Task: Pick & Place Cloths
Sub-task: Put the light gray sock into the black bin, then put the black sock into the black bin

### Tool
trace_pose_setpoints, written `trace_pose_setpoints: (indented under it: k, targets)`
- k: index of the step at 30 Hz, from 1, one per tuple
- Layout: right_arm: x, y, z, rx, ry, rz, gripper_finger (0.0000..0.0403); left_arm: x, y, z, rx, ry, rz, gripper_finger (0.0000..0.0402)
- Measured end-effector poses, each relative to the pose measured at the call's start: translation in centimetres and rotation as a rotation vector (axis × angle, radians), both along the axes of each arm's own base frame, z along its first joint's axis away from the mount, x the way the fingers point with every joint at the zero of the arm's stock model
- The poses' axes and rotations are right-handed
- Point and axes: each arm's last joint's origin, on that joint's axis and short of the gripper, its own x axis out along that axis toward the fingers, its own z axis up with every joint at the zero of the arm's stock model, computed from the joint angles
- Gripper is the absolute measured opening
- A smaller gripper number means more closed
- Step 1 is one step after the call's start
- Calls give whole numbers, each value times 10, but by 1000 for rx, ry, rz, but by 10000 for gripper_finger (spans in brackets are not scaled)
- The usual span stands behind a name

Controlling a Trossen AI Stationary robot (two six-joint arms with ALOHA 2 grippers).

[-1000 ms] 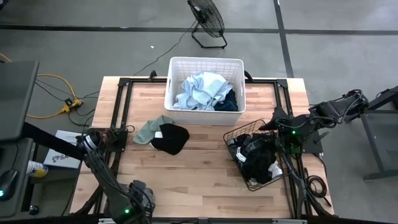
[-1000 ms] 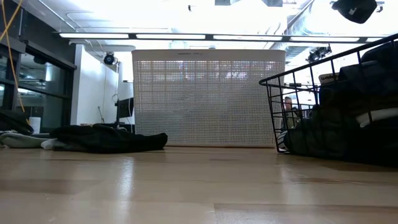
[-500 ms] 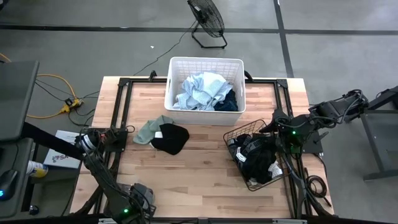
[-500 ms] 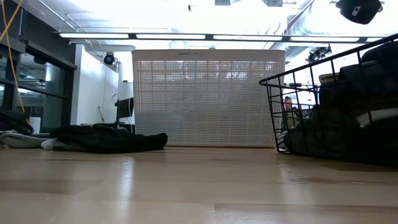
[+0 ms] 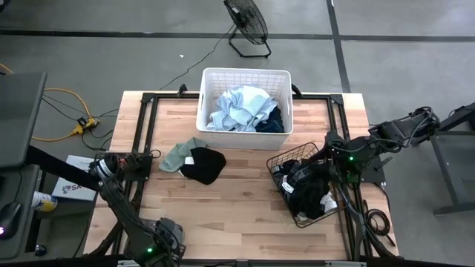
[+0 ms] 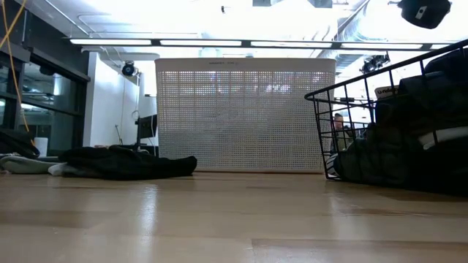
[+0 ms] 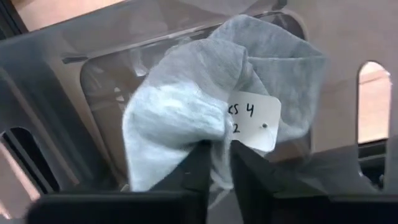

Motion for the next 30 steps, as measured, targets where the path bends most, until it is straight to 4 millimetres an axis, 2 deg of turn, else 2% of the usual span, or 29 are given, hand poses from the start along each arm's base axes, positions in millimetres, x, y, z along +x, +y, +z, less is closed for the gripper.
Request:
trace_pose_setpoints:
  k: [4, 9, 14, 18, 23, 30]
  targets:
    - [0, 1, 0, 11, 5, 16, 134, -2, 4, 18, -27, -26, -17, 126]
    - [0, 1, 0, 9, 5, 17, 134, -8, 14, 50, -72, -67, -57, 216]
    - [0, 1, 0, 5, 5, 19, 134, -11, 26, 73, -120, -120, -54, 265]
    - [0, 1, 0, 4, 5, 20, 134, -3, 45, 88, -109, -189, -4, 268]
    - [0, 1, 0, 4, 6, 20, 134, 20, 86, 101, 23, -285, 84, 247]
    - [1, 1, -1, 1, 11, 20, 134, 59, 146, 100, 135, -218, -71, 215]
